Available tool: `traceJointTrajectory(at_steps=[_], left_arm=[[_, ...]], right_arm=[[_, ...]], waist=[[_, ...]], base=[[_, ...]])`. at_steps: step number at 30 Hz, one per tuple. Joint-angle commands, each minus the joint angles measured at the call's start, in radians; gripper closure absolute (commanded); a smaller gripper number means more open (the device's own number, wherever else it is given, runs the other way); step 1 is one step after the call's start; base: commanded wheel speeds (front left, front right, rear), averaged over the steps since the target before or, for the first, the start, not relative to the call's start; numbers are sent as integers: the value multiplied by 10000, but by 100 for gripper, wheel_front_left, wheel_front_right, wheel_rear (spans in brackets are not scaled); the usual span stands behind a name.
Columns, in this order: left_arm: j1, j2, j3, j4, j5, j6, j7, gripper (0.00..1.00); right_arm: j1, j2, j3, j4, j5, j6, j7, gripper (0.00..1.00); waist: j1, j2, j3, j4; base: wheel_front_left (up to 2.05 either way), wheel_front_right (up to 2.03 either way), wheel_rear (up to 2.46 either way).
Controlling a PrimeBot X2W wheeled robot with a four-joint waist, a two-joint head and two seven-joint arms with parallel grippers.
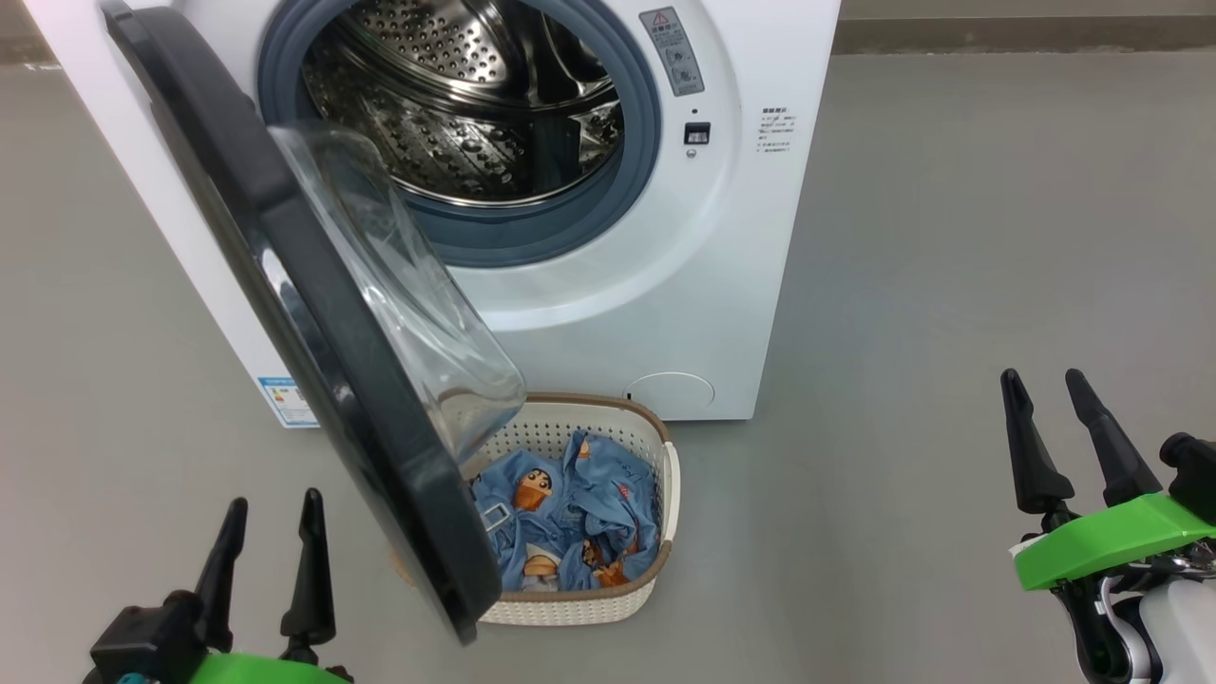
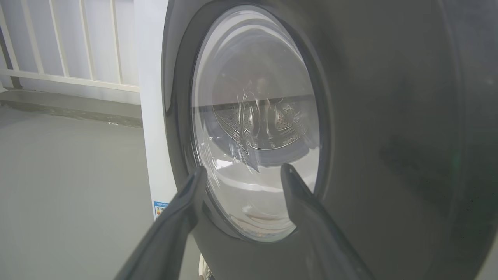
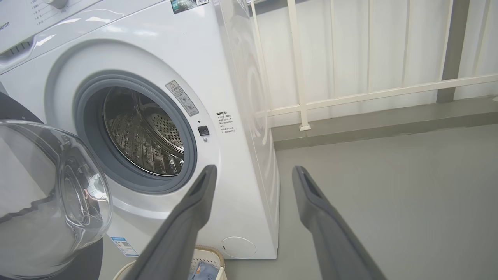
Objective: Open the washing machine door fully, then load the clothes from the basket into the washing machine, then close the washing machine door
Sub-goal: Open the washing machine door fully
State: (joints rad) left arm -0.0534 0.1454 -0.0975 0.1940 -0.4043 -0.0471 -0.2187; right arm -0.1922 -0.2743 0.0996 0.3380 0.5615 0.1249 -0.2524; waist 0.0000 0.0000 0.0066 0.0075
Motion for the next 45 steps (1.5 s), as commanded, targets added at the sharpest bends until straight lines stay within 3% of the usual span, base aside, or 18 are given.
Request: traceJointTrajectory(at_steps=[1,35,36,39,40,45], left_arm=[[-221,223,286,-331,-119,82,-32,0],[-384,316,13,-355,-181,299,-41,0],[-382,319,7,-357,-189,305,-37,28],[-385,339,-2,-350,-224,306,-23,94],[-394,350,-3,-336,-239,291,-29,100],[-466,375,-13,-341,-284,188,-120,100]], right_arm=[[-37,-142,212,-159,-90,58,-93,0],[-77,-98,354,6,-227,58,-93,0],[-77,-97,355,12,-231,58,-93,0],[-74,-97,363,36,-237,58,-93,0],[-73,-96,365,41,-237,58,-93,0],[-64,-84,381,48,-239,58,-93,0]], waist=[[0,0,-17,-18],[0,0,-11,39],[0,0,-20,42],[0,0,-40,45],[0,0,-44,46],[0,0,-62,44]], base=[[0,0,0],[0,0,0],[0,0,0],[0,0,0],[0,0,0],[0,0,0]])
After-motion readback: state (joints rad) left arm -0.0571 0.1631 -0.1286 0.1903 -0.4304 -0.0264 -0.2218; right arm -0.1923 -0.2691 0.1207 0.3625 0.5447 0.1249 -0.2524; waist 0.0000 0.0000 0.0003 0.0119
